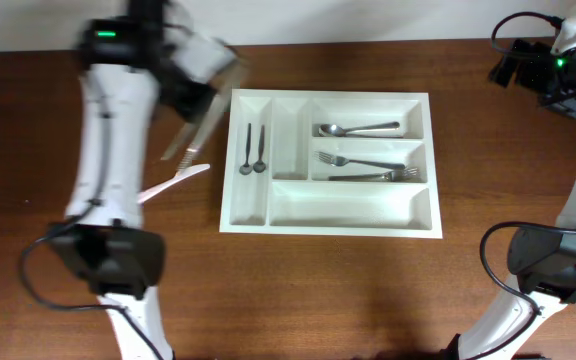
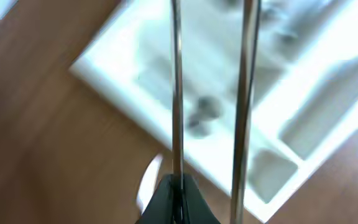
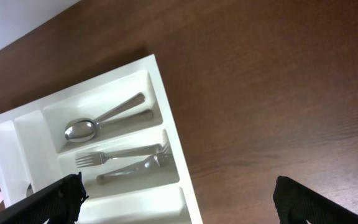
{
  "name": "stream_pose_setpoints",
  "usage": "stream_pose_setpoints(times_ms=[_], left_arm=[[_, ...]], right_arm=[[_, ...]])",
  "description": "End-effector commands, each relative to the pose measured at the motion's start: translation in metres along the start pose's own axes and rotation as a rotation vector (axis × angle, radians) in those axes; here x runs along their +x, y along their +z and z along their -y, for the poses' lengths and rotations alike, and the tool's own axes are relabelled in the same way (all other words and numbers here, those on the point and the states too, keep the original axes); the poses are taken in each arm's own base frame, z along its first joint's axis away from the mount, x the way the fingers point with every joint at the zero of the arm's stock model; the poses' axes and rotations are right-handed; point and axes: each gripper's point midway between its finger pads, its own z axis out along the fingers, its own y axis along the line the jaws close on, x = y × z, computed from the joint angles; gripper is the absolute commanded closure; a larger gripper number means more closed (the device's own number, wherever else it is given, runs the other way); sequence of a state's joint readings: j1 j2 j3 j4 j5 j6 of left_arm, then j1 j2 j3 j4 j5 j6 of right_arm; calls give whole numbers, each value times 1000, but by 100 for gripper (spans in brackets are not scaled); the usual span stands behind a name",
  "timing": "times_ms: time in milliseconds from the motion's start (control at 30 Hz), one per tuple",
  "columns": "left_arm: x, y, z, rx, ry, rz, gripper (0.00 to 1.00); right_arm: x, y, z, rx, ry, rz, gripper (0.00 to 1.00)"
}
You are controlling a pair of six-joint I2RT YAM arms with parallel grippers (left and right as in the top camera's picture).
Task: Pack container
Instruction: 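Carry the tongs with left gripper into the tray's bottom compartment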
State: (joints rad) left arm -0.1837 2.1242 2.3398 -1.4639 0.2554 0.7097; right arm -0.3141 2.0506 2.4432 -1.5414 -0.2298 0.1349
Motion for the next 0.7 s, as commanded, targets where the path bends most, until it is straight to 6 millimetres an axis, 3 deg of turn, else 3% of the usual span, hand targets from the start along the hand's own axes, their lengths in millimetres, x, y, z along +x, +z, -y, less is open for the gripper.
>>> stream_pose_setpoints(times_ms=[0,133,300,467,667], left_arm=[[-30,44,70,132,499,-11,98],[-52,85,123,160,743,-48,98],[-48,132,171,272,818,-101,98],[-43,154,188,315,839,-132,98],[-45,162,217,366,873,-125,98]], right_arm=[[0,4,-1,3,-3,-4,1],[0,4,-1,3,-3,-5,1],[0,4,-1,3,-3,-4,1],[-2,4,-2,2,-5,4,1],[-2,4,-1,2,-5,4,1]])
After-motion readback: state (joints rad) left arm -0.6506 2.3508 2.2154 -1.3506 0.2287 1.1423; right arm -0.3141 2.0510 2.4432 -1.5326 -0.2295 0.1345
